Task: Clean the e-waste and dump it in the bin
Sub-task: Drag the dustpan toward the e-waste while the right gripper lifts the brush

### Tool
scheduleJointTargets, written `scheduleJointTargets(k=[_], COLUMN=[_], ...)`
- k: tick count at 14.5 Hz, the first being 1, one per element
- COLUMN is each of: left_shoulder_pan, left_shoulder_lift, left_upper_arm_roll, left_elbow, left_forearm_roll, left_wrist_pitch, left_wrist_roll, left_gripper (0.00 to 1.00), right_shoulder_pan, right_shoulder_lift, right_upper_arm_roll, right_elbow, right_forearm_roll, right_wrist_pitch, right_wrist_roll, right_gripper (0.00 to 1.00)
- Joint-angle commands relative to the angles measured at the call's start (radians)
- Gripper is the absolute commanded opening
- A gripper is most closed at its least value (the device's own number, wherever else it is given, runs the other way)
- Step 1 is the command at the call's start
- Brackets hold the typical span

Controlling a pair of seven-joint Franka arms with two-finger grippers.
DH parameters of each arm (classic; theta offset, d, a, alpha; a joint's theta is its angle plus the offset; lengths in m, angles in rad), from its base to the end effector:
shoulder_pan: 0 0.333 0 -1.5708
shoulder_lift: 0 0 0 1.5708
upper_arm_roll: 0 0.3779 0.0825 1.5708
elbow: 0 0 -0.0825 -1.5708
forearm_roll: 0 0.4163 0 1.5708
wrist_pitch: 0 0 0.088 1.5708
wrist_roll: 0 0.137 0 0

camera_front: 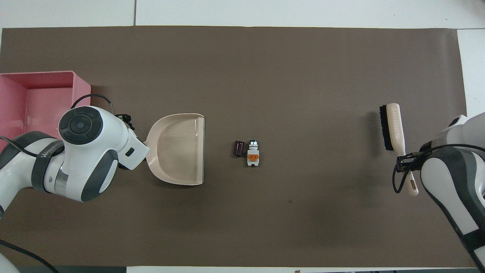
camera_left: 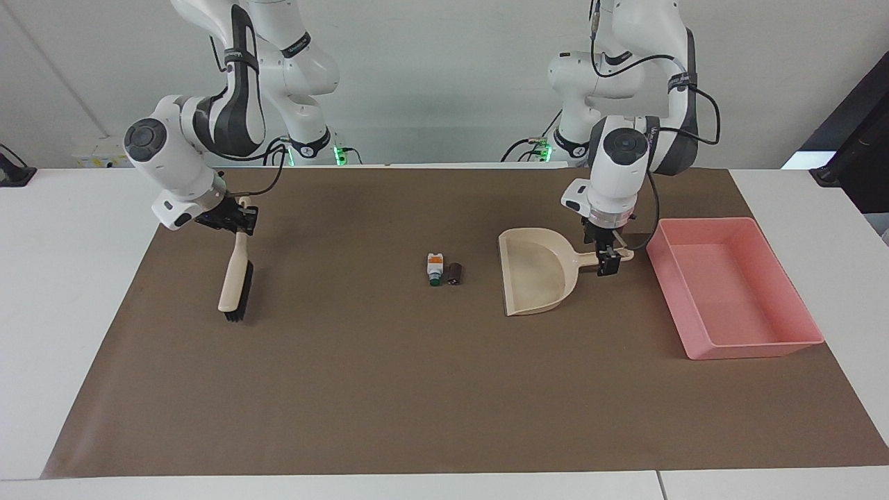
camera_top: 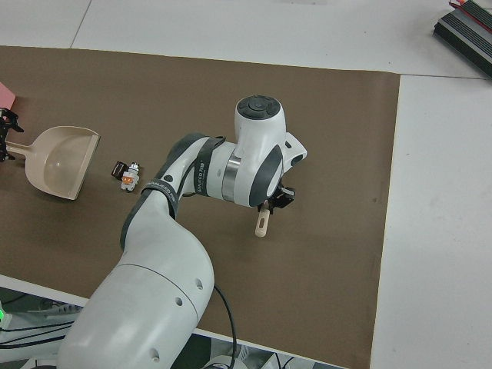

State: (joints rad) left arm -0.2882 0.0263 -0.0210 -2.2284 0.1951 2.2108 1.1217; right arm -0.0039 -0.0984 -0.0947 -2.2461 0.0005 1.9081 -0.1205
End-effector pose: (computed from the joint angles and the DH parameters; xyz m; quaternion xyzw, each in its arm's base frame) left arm 0.5271 -0.1567 0.3696 -0.7118 0.6979 0.0503 0.0617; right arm 0.4895 -0.0488 0.4051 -0.9927 -0.0115 0.1185 0.0179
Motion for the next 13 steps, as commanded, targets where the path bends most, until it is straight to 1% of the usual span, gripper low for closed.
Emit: scheduleJointTargets(k=[1,3,5,6,9,11,13], left_shoulder_pan=[-0.009,-0.009,-0.009,-0.009,-0.009,-0.009,-0.011], left_shoulder_lift=[0.037,0.035,0.034,0.034,0.021,0.006,0.003], left_upper_arm_roll=[0.01,0.01,0.009,0.009,0.009,0.007,0.003], left_elbow=[-0.019,-0.027,-0.028,-0.027,-0.022,-0.017,-0.017], left_forearm_roll=[0.023,0.023,0.023,0.023,0.023,0.023,0.023], left_wrist_pitch=[0.032,0.024,0.021,0.02,-0.002,-0.026,-0.026], left_wrist_roll=[0.009,0.009,0.009,0.009,0.017,0.029,0.029], left_gripper=[0.98,0.98,0.97,0.97,0.97,0.97,0.96], right_shoulder_pan=[0.137,0.273,0.35,0.385,0.536,0.582,0.607], right_shoulder_lift=[-0.003,-0.003,-0.003,0.0,0.035,0.046,0.046], right_upper_arm_roll=[0.007,0.007,0.009,0.012,0.013,0.013,0.013], right_elbow=[0.061,0.068,0.068,0.068,0.074,0.074,0.071], right_forearm_roll=[0.01,0.01,0.013,0.029,0.046,0.096,0.108], right_wrist_pitch=[-0.075,-0.084,-0.086,-0.092,-0.084,-0.066,-0.064], right_wrist_roll=[0.166,0.398,0.545,0.588,0.744,0.789,0.791], right_gripper=[0.0,0.0,0.0,0.0,0.0,0.0,0.0])
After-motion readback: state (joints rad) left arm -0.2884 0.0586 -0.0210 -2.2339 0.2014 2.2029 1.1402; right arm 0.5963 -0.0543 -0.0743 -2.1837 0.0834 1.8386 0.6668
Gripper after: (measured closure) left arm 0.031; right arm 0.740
